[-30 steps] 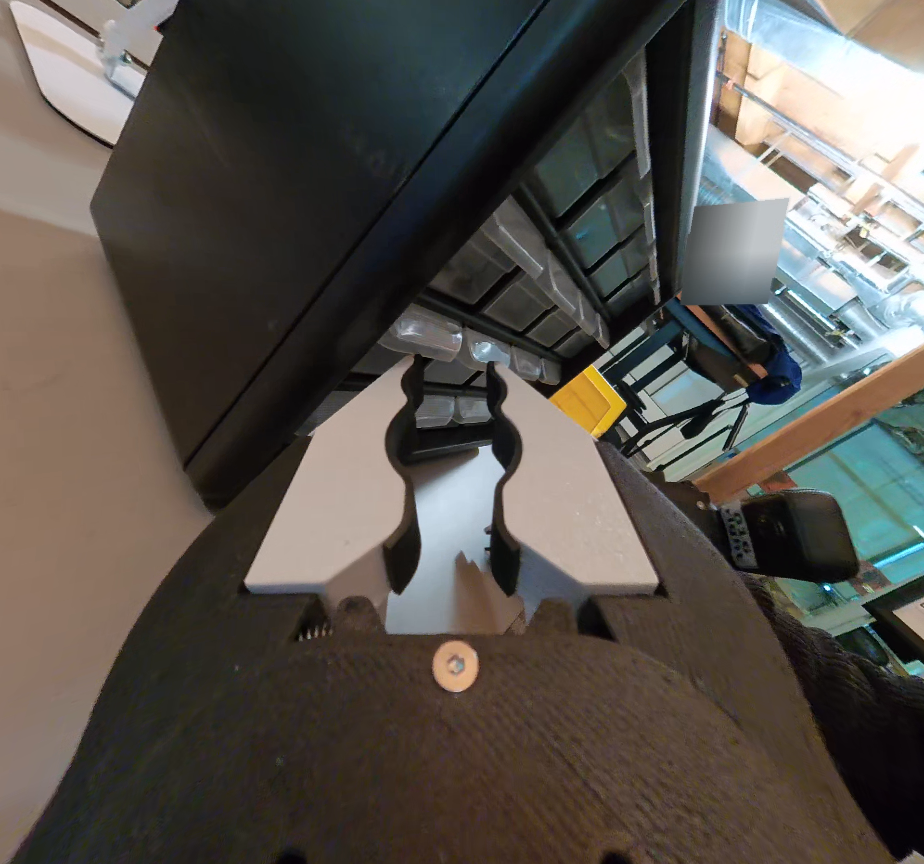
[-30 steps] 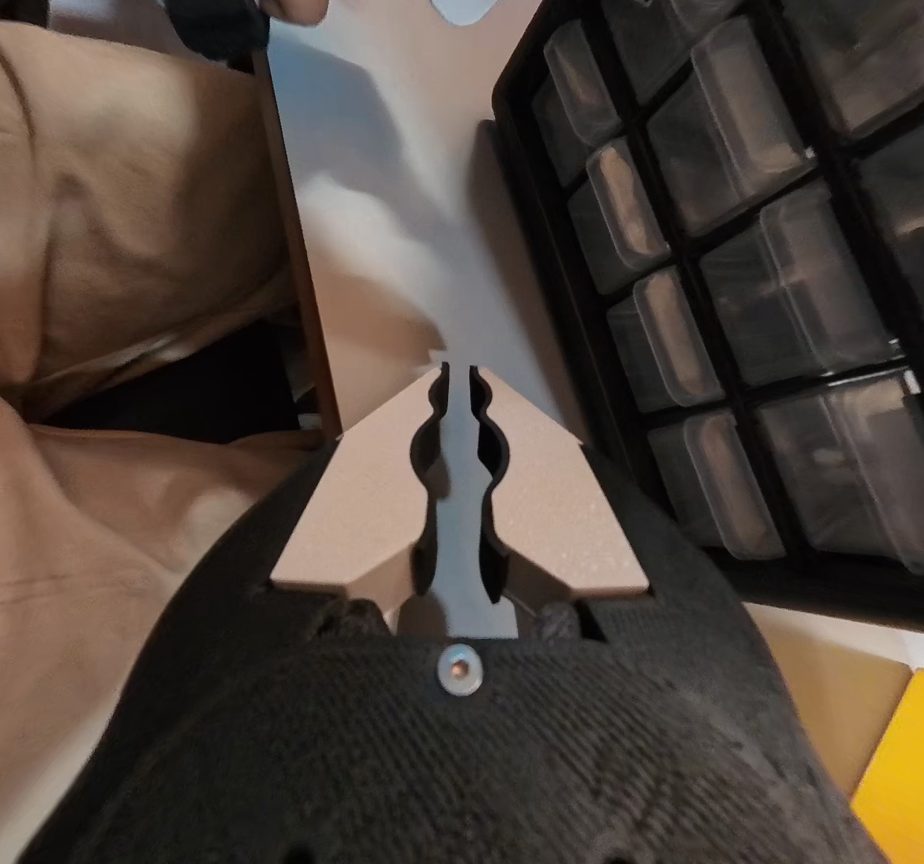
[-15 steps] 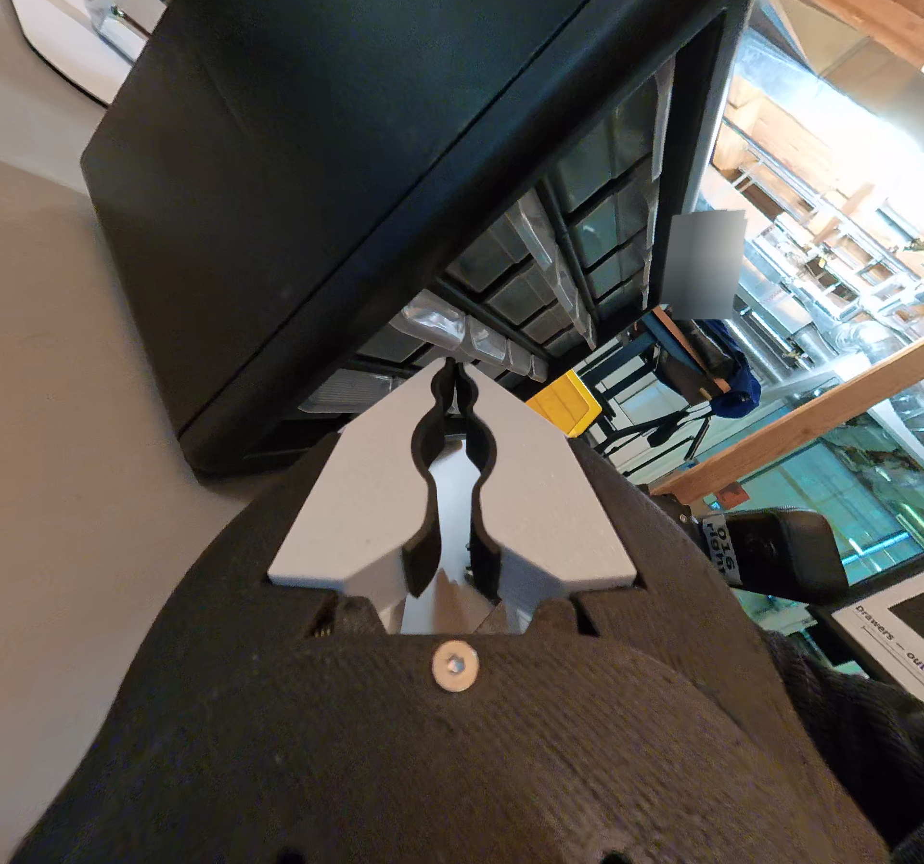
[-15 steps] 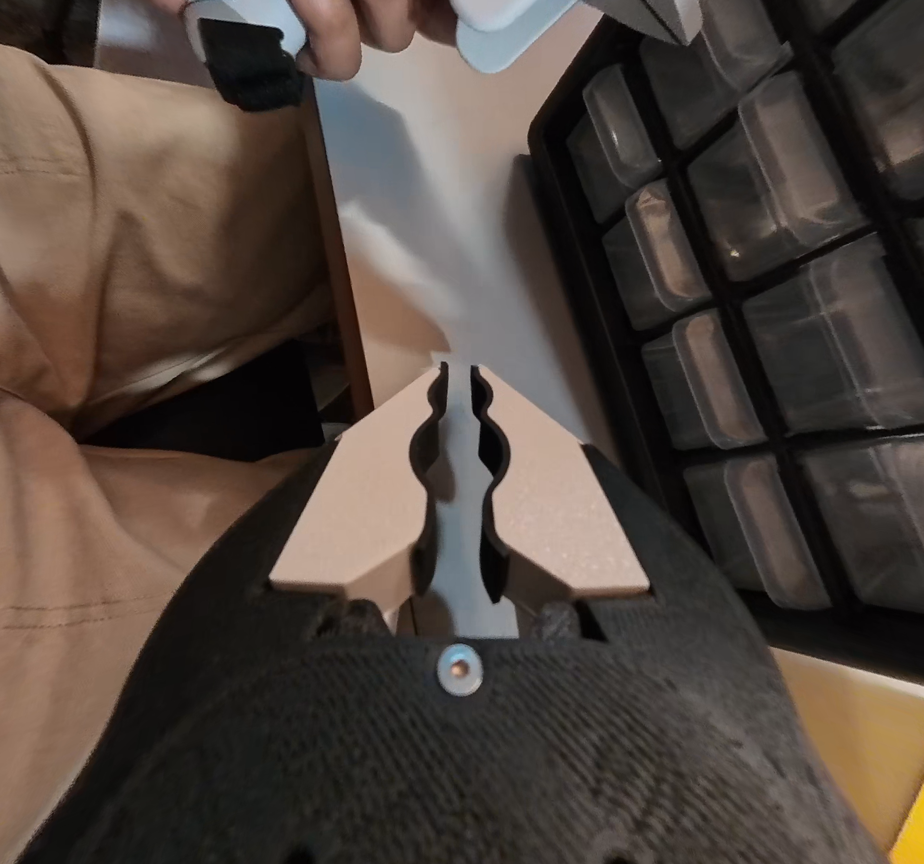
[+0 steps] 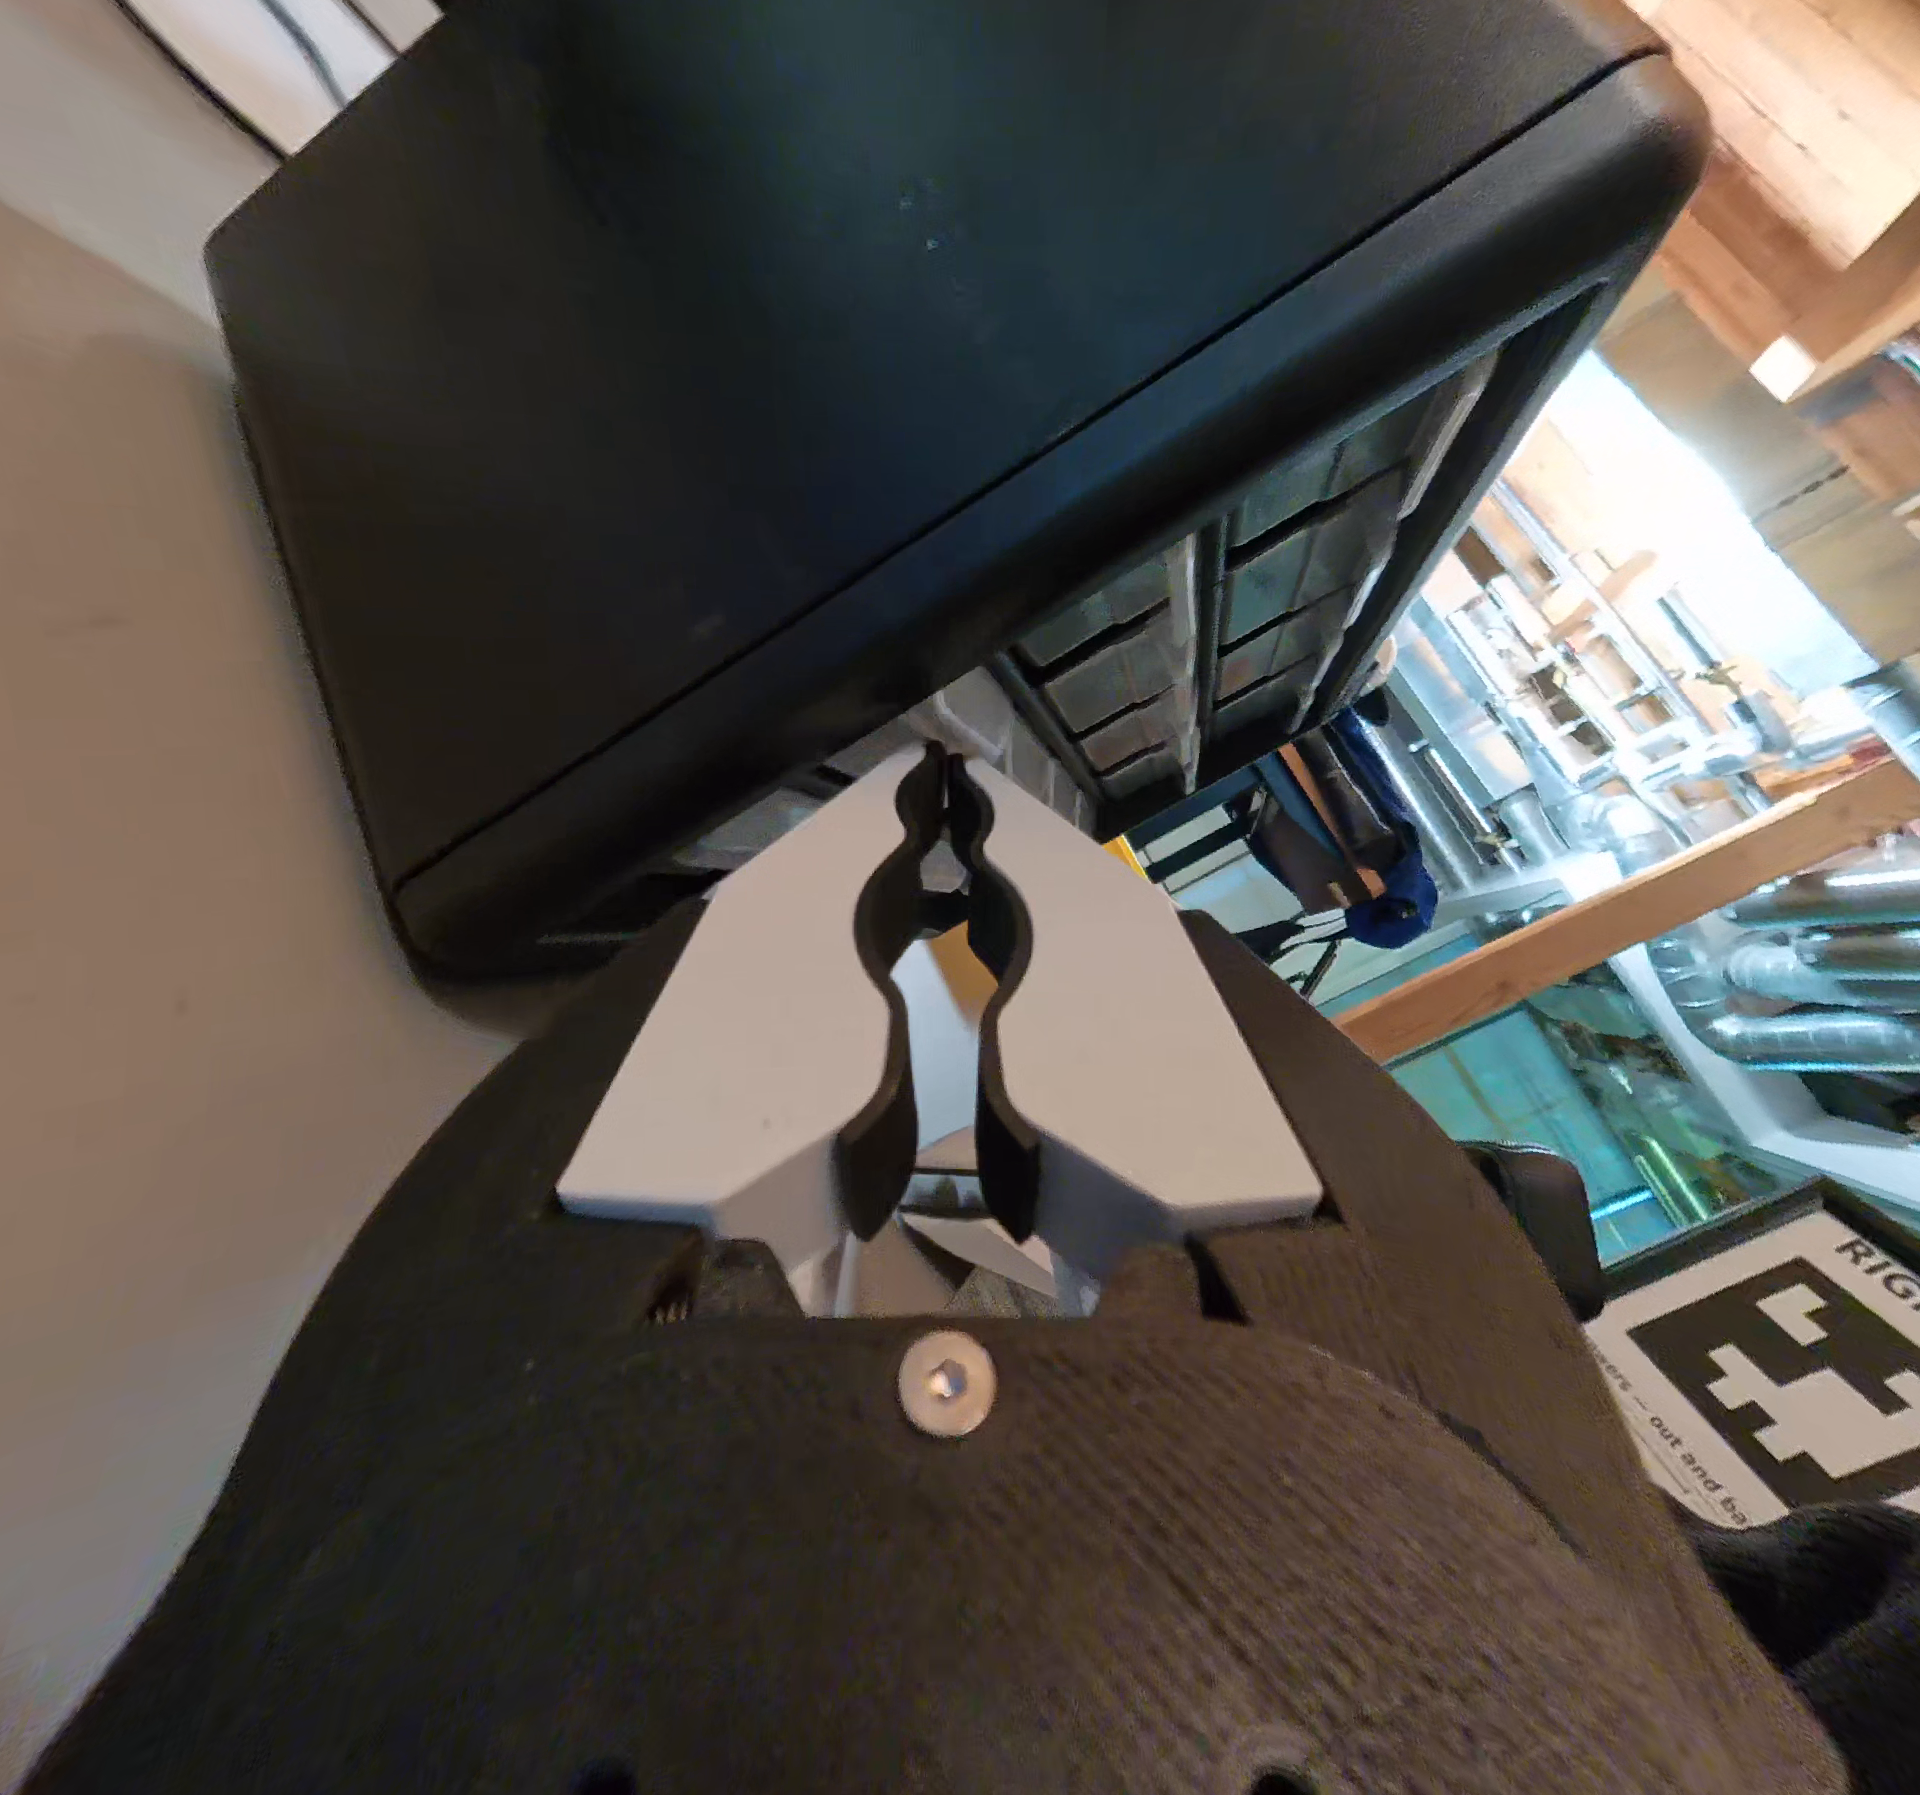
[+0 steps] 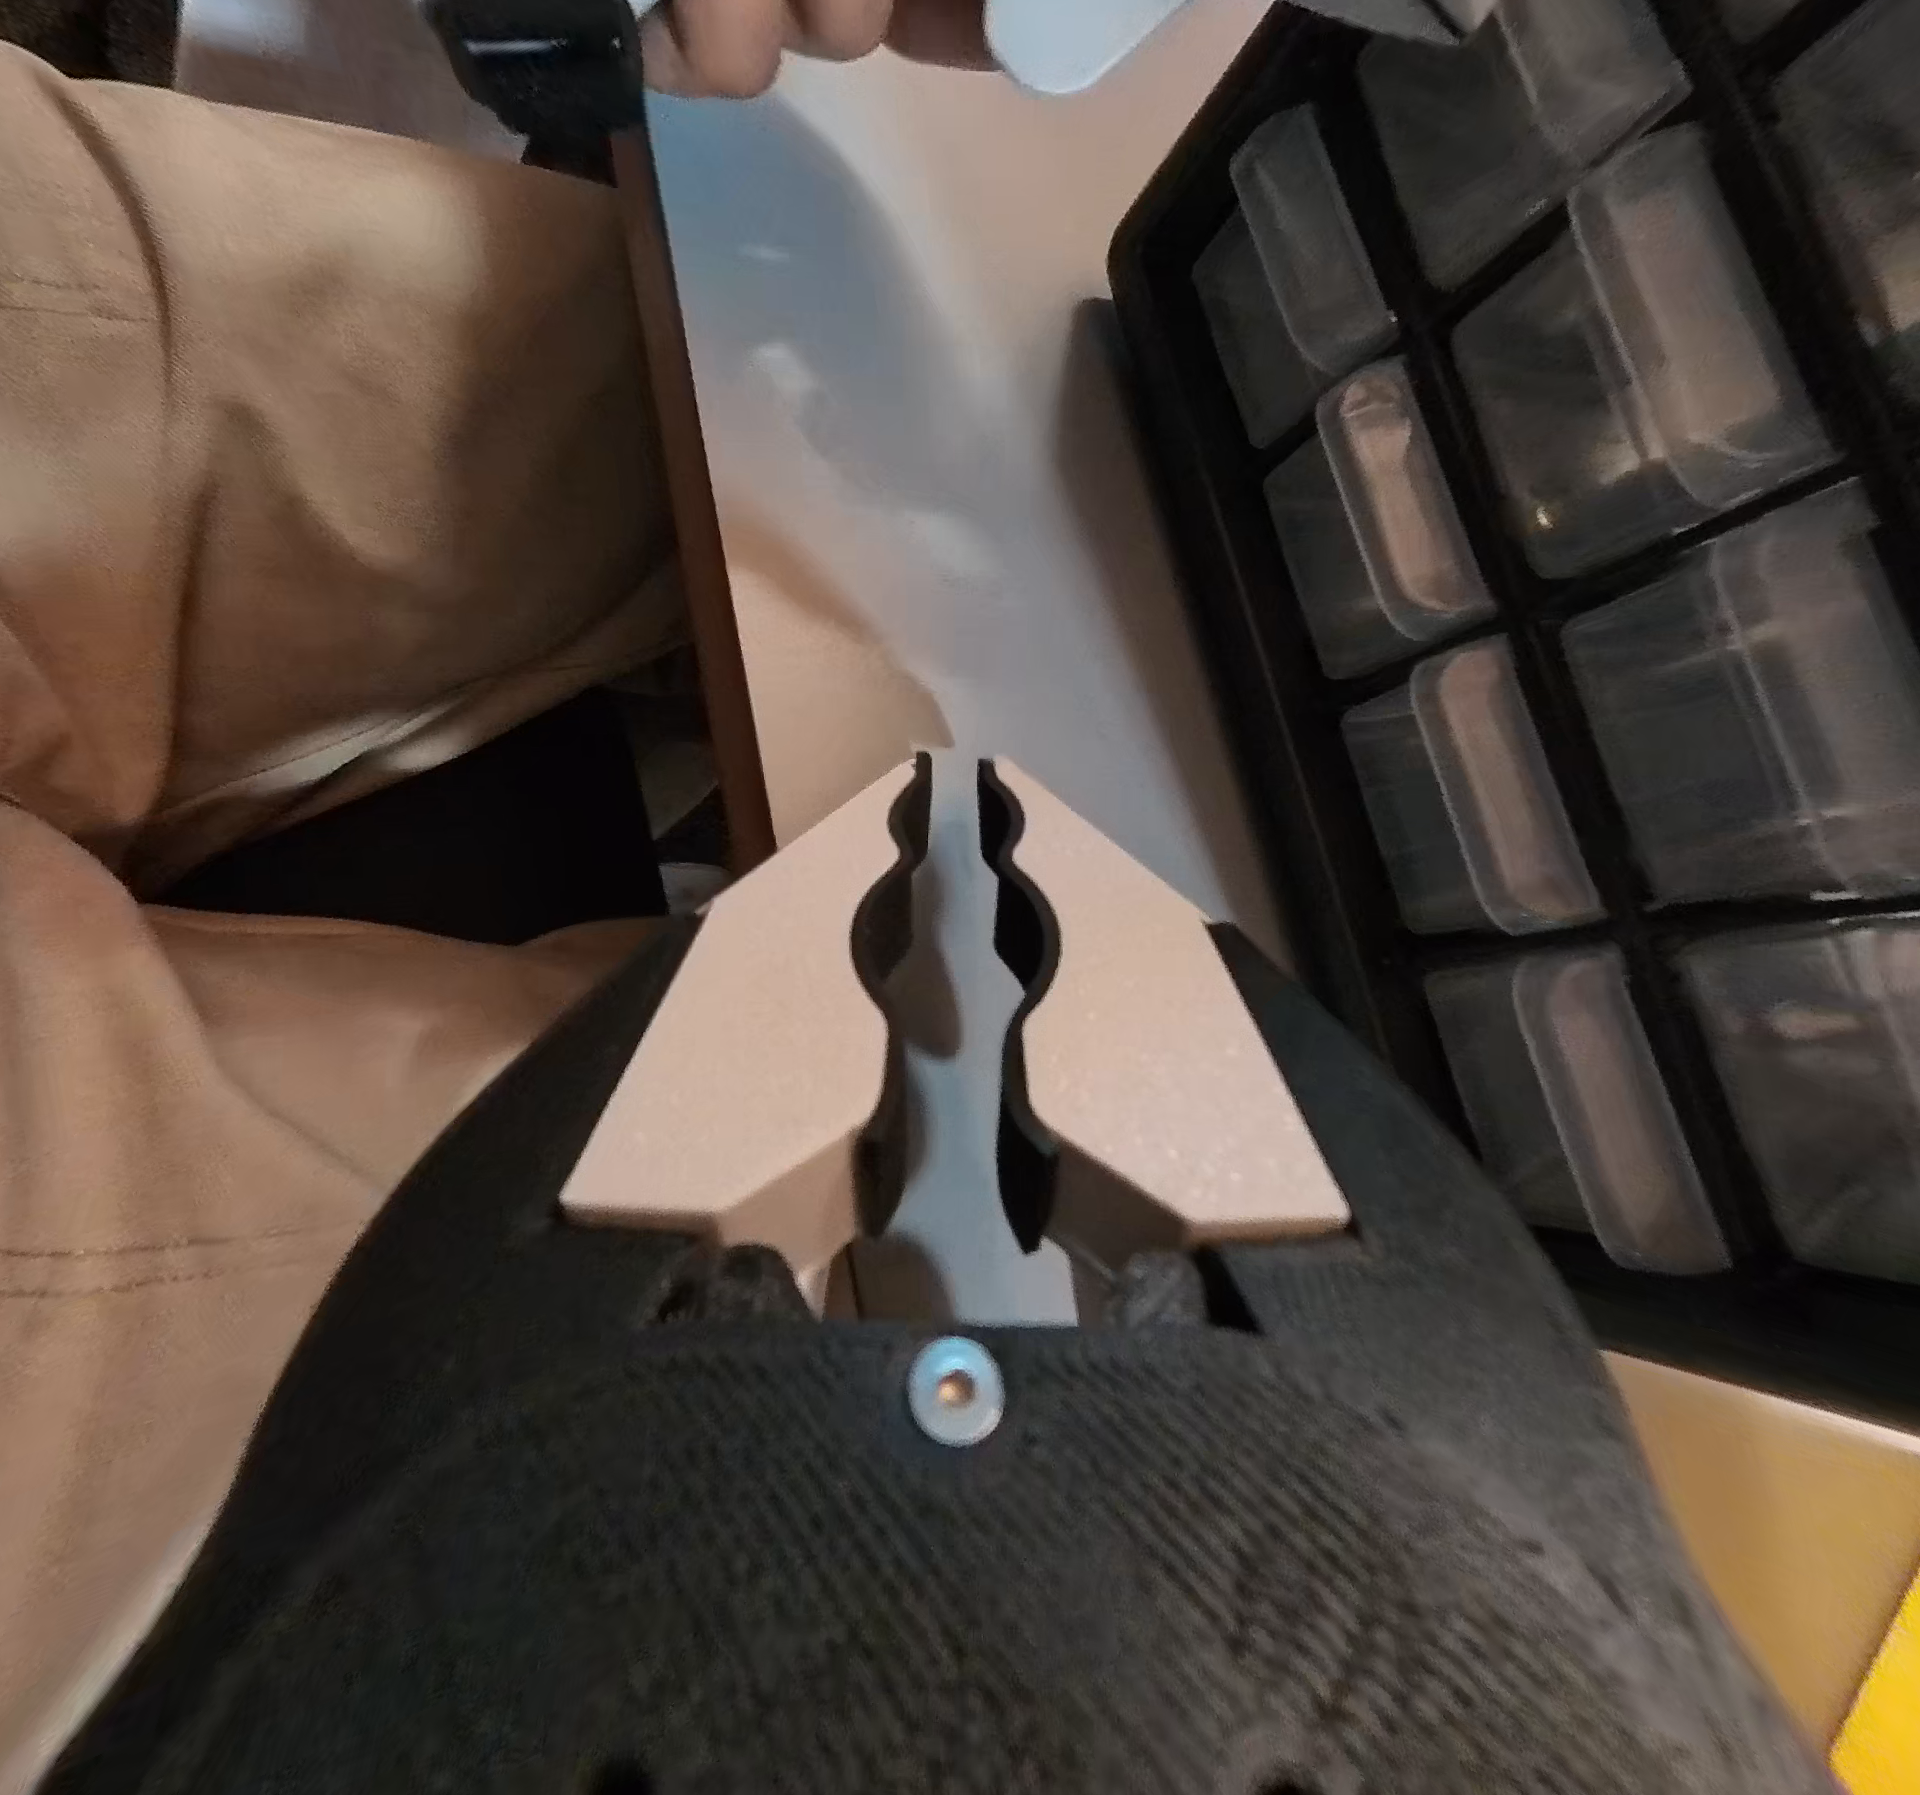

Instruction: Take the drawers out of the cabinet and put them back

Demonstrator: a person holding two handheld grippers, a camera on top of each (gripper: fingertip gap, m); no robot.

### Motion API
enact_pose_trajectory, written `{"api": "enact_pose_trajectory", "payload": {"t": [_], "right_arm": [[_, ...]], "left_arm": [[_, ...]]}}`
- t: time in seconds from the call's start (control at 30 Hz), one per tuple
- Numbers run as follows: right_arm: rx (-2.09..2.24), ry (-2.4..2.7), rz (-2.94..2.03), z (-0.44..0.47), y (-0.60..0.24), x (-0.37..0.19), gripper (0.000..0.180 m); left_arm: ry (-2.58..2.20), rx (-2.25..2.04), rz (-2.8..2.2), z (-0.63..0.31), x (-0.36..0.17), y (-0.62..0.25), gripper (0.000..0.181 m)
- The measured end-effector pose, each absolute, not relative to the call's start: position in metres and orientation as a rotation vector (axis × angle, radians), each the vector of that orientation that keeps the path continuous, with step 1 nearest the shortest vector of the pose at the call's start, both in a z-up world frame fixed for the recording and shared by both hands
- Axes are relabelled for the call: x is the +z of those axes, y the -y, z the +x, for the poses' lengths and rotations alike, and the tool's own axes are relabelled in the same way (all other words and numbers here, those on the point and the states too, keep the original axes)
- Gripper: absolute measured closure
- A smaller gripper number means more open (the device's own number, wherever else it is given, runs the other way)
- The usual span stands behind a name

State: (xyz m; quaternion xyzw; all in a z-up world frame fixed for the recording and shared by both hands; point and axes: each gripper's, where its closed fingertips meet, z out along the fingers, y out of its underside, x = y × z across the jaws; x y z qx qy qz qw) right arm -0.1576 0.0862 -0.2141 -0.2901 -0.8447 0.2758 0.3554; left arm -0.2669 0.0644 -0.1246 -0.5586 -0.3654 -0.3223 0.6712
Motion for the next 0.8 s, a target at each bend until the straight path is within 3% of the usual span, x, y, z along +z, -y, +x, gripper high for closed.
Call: {"api": "enact_pose_trajectory", "payload": {"t": [0.3, 0.47, 0.53, 0.6, 0.8], "right_arm": [[0.722, 2.13, -0.749, -0.16, -0.089, -0.205, 0.172], [0.743, 2.148, -0.764, -0.161, -0.085, -0.208, 0.172], [0.741, 2.149, -0.761, -0.162, -0.083, -0.208, 0.173], [0.747, 2.152, -0.761, -0.163, -0.081, -0.209, 0.172], [0.706, 2.164, -0.733, -0.162, -0.079, -0.212, 0.173]], "left_arm": [[0.822, -0.675, -1.247, -0.262, -0.12, -0.057, 0.181], [0.821, -0.708, -1.247, -0.265, -0.122, -0.069, 0.156], [0.82, -0.722, -1.226, -0.267, -0.12, -0.068, 0.159], [0.857, -0.731, -1.217, -0.27, -0.123, -0.069, 0.173], [0.866, -0.781, -1.187, -0.267, -0.121, -0.066, 0.176]]}}
